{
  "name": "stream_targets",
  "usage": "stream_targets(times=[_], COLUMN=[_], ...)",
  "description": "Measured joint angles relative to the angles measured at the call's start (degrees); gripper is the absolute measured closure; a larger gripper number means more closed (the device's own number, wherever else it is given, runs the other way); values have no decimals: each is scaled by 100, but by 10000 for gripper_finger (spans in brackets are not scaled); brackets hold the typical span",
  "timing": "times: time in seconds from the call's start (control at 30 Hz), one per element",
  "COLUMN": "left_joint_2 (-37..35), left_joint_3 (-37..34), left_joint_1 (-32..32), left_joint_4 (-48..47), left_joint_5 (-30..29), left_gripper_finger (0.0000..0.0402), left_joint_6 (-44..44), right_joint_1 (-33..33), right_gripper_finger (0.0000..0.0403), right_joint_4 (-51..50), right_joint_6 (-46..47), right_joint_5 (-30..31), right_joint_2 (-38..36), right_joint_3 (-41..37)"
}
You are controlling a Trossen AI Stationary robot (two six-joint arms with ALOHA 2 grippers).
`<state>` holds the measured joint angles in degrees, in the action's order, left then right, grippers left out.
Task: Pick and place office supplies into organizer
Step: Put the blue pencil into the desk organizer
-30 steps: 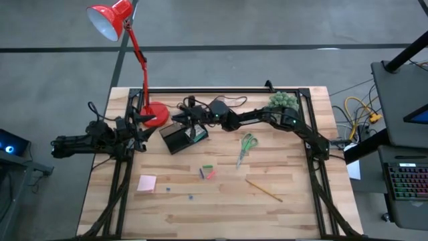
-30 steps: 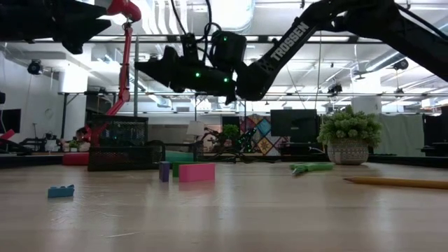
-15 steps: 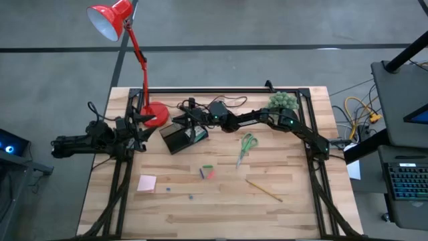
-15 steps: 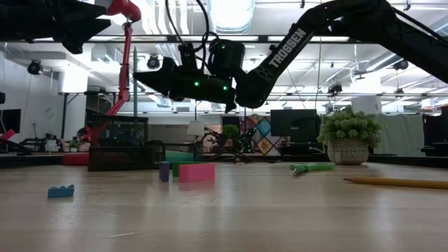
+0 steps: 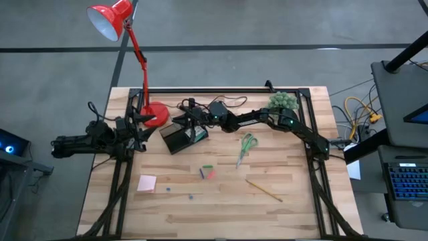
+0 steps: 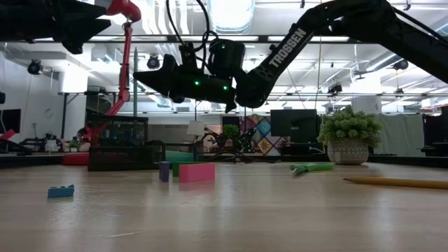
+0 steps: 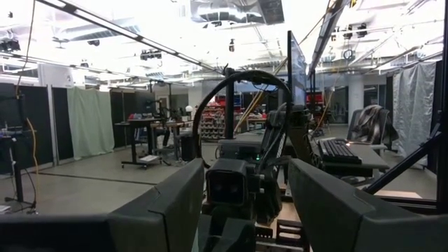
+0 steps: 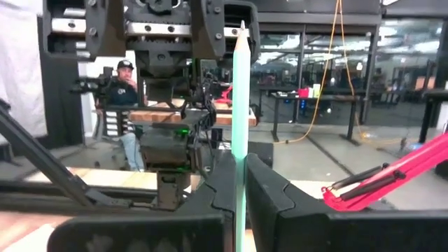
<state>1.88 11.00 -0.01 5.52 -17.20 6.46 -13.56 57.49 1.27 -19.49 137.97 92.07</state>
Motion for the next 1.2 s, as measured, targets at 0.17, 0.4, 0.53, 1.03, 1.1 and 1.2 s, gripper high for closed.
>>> stream_targets(times=[0.17, 0.4, 0.53, 1.03, 1.1, 1.2], left_joint_2=[-1, 3, 4, 5, 5, 5], left_joint_3=[0, 0, 0, -2, -2, -2], left_joint_1=[0, 0, 0, -2, -2, -2], left_joint_4=[4, 4, 3, 116, 124, 147], left_joint_5=[-3, -3, -3, -7, -7, -7], left_gripper_finger=[206, 206, 206, 206, 206, 206], left_joint_6=[0, 0, 0, 48, 47, 46], right_joint_1=[-39, -29, -22, -7, -7, -9], right_gripper_finger=[394, 394, 394, 394, 394, 394], right_joint_4=[-4, 11, 44, -515, -452, -446], right_joint_6=[310, 45, -6, -329, -368, -434], right_joint_5=[20, 154, 158, 155, 156, 155], right_joint_2=[0, 0, 0, -4, -4, -4], right_joint_3=[0, 37, 44, 52, 52, 52])
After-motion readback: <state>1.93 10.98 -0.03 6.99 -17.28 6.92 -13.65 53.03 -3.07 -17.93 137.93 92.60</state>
